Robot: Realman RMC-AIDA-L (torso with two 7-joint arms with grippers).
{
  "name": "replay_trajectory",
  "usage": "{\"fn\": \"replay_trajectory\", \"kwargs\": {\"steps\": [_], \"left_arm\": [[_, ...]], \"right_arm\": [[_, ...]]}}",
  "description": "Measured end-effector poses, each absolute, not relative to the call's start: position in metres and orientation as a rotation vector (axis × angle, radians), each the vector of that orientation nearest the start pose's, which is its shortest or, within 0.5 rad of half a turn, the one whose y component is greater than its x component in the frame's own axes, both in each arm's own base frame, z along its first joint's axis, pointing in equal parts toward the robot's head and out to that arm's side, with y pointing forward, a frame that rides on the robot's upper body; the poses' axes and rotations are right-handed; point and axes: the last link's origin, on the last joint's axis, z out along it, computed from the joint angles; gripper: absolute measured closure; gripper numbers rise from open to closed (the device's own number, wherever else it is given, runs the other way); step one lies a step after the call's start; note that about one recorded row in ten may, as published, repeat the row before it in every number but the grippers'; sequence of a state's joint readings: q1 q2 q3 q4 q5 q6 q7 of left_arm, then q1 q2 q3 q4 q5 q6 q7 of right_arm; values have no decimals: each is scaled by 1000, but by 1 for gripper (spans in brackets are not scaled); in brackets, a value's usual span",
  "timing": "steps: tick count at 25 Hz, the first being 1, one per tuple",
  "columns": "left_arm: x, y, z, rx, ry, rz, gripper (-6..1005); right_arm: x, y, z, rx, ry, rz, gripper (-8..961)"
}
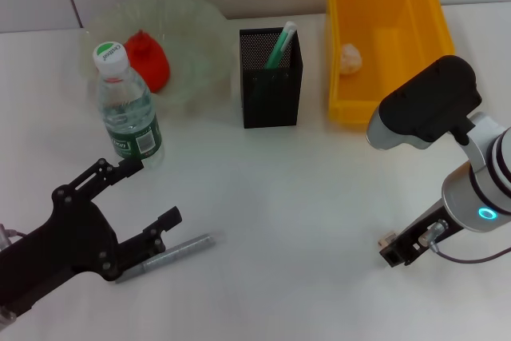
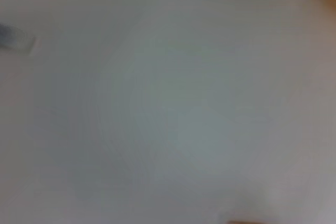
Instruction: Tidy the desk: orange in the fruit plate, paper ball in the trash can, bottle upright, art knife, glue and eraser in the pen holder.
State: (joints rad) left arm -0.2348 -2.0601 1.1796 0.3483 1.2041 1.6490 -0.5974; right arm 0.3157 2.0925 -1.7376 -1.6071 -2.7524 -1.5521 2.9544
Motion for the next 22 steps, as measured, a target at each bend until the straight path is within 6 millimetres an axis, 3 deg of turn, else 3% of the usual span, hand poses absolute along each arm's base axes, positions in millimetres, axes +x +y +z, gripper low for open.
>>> {"fn": "replay_trajectory", "kwargs": {"steps": [1,3,22], "left_arm": [[-292,233,-30,-2393,-176,-1061,185],[-292,232,-30,-2393,-177,-1060,184],[-292,233,-29,-2392,-174,-1060,184]], "right_arm": [[208,284,-28,-2358,1146,-653,459],[209,283,-29,-2360,1155,-658,617],[208,284,-30,-2369,1141,-661,652]]}}
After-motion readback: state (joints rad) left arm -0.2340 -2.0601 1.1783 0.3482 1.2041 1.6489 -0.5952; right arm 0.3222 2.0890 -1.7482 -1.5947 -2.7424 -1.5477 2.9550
